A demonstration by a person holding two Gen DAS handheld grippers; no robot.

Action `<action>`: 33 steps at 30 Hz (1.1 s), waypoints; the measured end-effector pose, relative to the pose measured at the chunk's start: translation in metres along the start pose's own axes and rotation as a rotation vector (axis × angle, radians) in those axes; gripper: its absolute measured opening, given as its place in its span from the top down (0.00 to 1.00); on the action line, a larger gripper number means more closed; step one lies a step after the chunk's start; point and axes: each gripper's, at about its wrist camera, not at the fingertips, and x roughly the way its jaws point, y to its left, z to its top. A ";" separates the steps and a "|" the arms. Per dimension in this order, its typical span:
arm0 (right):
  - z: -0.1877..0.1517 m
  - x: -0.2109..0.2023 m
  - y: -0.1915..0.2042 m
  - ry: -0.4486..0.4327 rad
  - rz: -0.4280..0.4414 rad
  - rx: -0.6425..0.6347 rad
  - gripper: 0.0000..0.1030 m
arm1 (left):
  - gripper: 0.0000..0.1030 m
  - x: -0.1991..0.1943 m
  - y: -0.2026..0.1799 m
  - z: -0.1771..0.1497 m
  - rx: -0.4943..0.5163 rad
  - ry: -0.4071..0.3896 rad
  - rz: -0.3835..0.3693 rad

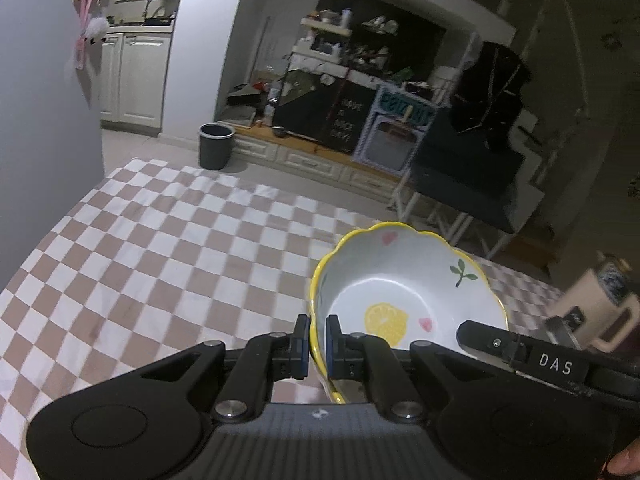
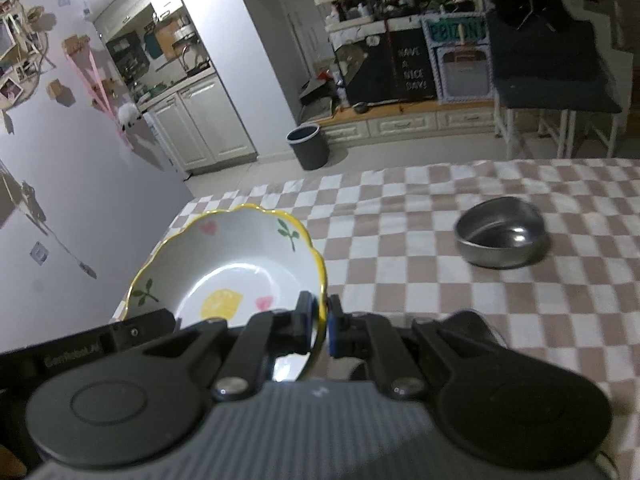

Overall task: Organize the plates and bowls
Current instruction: 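Lift and carry the lemon bowl with both grippers toward the cream bowl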

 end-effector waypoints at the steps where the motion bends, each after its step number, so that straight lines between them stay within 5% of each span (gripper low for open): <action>1: -0.003 -0.007 -0.003 -0.005 -0.003 0.005 0.92 | 0.93 -0.005 -0.005 -0.003 -0.003 -0.006 -0.009; 16: -0.055 -0.098 -0.062 -0.021 -0.075 0.072 0.92 | 0.93 -0.038 -0.082 -0.063 0.142 0.021 -0.101; 33: -0.095 -0.118 -0.107 0.057 -0.151 0.144 0.92 | 0.93 -0.009 -0.129 -0.117 0.259 0.169 -0.165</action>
